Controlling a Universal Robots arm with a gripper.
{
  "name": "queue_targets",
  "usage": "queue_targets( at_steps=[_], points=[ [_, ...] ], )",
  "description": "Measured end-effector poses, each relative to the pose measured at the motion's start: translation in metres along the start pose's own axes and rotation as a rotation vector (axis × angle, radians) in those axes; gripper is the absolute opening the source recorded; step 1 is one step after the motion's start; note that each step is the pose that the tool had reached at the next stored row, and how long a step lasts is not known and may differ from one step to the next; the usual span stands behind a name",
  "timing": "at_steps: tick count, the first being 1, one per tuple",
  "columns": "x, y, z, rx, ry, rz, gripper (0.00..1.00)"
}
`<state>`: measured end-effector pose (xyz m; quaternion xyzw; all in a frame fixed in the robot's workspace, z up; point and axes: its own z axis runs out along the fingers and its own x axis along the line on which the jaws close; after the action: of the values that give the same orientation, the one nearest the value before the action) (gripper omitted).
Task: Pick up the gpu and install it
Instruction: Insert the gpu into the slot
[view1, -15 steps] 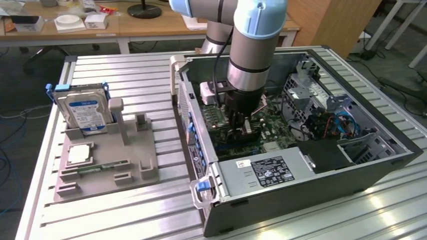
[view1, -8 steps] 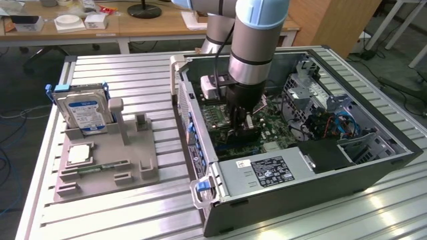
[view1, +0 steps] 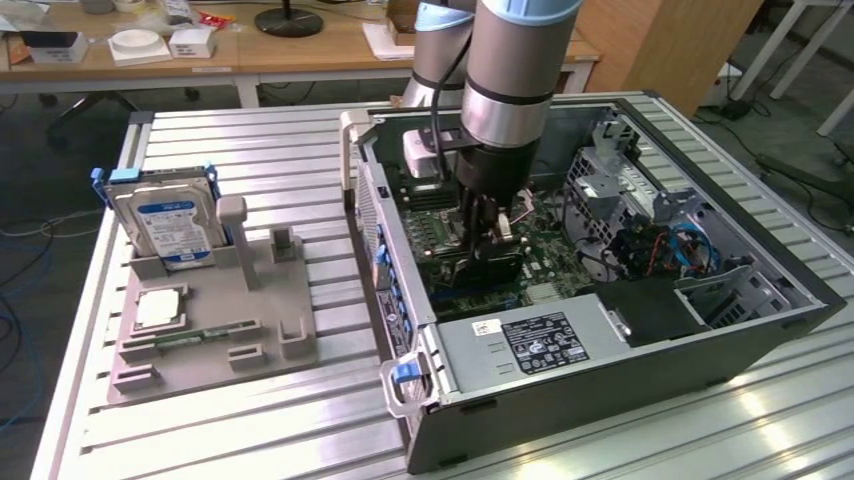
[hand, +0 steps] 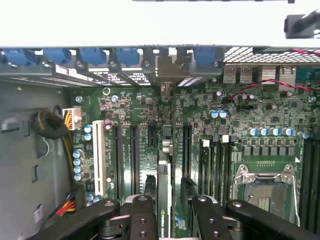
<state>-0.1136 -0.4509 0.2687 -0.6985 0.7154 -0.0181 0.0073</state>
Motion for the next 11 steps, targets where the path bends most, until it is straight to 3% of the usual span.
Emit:
queue_targets(
  at_steps=[2, 4, 6, 11],
  points=[
    [0.0000, 0.0000, -0.0009, 0.0000, 0.0001, 0.000, 0.32],
    [0.0000, -0.0001, -0.0015, 0.0001, 0.0000, 0.000, 0.20],
    [0.0000, -0.0001, -0.0017, 0.0001, -0.0001, 0.000, 0.14],
    [0.0000, 0.0000, -0.0018, -0.0001, 0.0001, 0.000, 0.10]
  ],
)
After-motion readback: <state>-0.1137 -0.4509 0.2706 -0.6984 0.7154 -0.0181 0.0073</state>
